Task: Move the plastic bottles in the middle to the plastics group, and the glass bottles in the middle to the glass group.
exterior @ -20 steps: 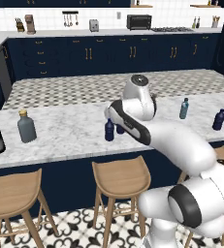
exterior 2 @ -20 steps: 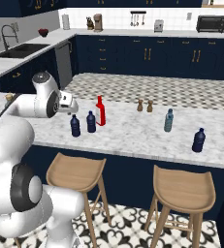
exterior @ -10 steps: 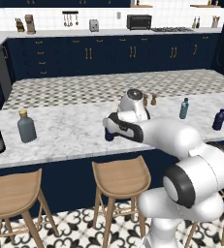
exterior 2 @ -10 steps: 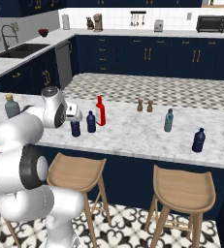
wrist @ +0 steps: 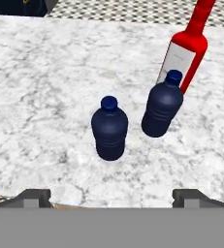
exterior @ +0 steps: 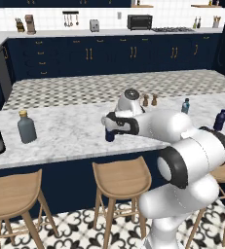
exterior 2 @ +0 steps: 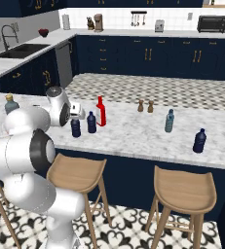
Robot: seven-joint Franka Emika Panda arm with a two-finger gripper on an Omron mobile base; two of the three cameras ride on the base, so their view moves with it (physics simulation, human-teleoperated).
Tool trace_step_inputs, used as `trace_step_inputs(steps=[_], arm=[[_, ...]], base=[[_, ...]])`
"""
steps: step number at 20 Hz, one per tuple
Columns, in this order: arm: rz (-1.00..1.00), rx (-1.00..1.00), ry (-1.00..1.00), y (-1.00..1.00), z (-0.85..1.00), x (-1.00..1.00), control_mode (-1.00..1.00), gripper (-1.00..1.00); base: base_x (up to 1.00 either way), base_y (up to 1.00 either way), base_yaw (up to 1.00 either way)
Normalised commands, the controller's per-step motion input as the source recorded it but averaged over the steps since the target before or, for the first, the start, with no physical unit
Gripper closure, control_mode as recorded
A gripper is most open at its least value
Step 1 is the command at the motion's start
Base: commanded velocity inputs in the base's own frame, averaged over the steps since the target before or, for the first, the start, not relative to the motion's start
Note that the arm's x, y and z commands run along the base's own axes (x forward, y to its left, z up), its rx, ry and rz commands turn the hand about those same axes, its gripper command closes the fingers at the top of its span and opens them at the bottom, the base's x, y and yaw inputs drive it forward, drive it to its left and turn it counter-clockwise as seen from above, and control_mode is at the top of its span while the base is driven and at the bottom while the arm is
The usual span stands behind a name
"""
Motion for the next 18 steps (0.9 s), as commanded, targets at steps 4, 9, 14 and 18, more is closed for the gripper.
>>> trace_step_inputs(steps=[4, 9, 14, 18], arm=[[0.0, 0.0, 0.0, 0.08, -0.12, 0.4, -1.0, -1.0], [0.0, 0.0, 0.02, 0.07, -0.41, 0.22, -1.0, -1.0], [0.0, 0.0, 0.03, 0.11, -0.29, 0.26, -1.0, -1.0], [0.0, 0.0, 0.07, 0.07, -0.25, 0.28, -1.0, -1.0]], base=[[0.0, 0.0, 0.0], [0.0, 0.0, 0.0], [0.0, 0.0, 0.0], [0.0, 0.0, 0.0]])
